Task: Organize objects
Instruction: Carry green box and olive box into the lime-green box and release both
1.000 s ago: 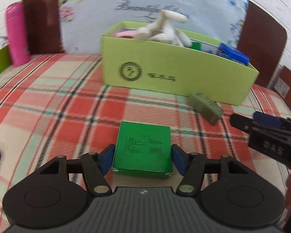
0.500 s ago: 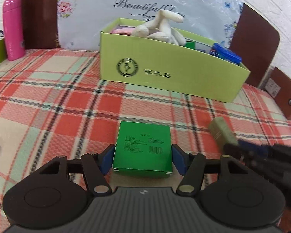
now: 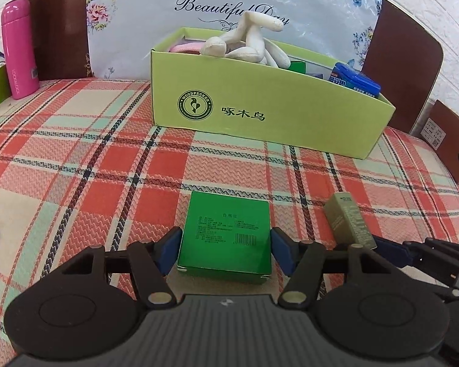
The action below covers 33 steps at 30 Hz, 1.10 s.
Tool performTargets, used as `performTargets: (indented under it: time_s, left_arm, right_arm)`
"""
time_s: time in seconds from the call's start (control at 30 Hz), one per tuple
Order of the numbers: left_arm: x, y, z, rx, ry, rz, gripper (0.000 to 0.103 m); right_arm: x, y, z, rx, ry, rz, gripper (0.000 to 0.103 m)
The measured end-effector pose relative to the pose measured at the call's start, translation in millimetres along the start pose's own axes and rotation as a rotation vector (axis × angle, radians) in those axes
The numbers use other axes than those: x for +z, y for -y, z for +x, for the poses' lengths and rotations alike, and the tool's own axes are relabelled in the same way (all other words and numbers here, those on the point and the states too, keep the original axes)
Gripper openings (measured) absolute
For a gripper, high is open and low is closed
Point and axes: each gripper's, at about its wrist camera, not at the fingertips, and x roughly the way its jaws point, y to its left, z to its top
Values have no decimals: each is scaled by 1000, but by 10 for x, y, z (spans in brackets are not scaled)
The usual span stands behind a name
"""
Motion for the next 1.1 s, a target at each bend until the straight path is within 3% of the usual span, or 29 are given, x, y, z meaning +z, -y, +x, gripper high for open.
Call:
performTargets:
  time_s: [0.33, 0.53, 0.9, 1.1]
  left_arm:
    - [6, -2, -25, 1, -4, 10, 64]
    - [93, 22, -214, -51, 39, 14, 63]
    - [708, 225, -594, -164, 211, 54, 63]
    - [1175, 294, -584, -206, 275, 52, 63]
  right_arm:
    - [-12, -18, -9, 0, 9, 2, 22]
    - [52, -6, -144, 6, 56, 17, 22]
    - [552, 98, -531, 5, 265, -11, 22]
    - [954, 188, -511, -55, 362, -45, 22]
